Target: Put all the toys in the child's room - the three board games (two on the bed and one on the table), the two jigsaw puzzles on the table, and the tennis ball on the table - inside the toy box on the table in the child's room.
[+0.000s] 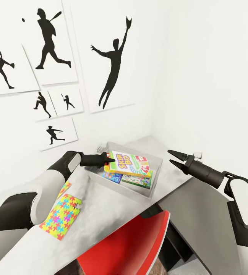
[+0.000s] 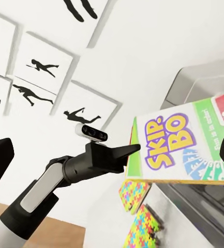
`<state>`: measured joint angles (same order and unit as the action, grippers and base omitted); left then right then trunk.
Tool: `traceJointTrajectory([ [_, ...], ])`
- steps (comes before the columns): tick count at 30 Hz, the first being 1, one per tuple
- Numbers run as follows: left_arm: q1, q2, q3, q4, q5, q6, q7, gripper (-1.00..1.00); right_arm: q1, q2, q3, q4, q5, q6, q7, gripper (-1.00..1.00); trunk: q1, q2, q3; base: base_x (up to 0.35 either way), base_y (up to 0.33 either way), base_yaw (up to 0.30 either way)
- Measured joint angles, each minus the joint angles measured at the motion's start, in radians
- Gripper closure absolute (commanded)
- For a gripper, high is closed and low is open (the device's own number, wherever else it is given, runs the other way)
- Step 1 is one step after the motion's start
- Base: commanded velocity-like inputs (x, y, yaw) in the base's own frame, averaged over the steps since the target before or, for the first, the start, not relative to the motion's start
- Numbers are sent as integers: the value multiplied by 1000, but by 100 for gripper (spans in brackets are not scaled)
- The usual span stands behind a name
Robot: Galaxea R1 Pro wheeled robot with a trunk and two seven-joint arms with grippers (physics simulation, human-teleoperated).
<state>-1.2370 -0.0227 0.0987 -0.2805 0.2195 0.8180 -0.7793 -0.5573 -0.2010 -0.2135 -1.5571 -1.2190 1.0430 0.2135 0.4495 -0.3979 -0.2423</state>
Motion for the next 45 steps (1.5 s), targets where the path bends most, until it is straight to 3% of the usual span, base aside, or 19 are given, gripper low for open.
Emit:
traceJointTrajectory([
  [45,0,-27,-3,-42,0,-12,1,100,0,7,2,0,0,0,0,-100,0,0,-74,0,0,0],
])
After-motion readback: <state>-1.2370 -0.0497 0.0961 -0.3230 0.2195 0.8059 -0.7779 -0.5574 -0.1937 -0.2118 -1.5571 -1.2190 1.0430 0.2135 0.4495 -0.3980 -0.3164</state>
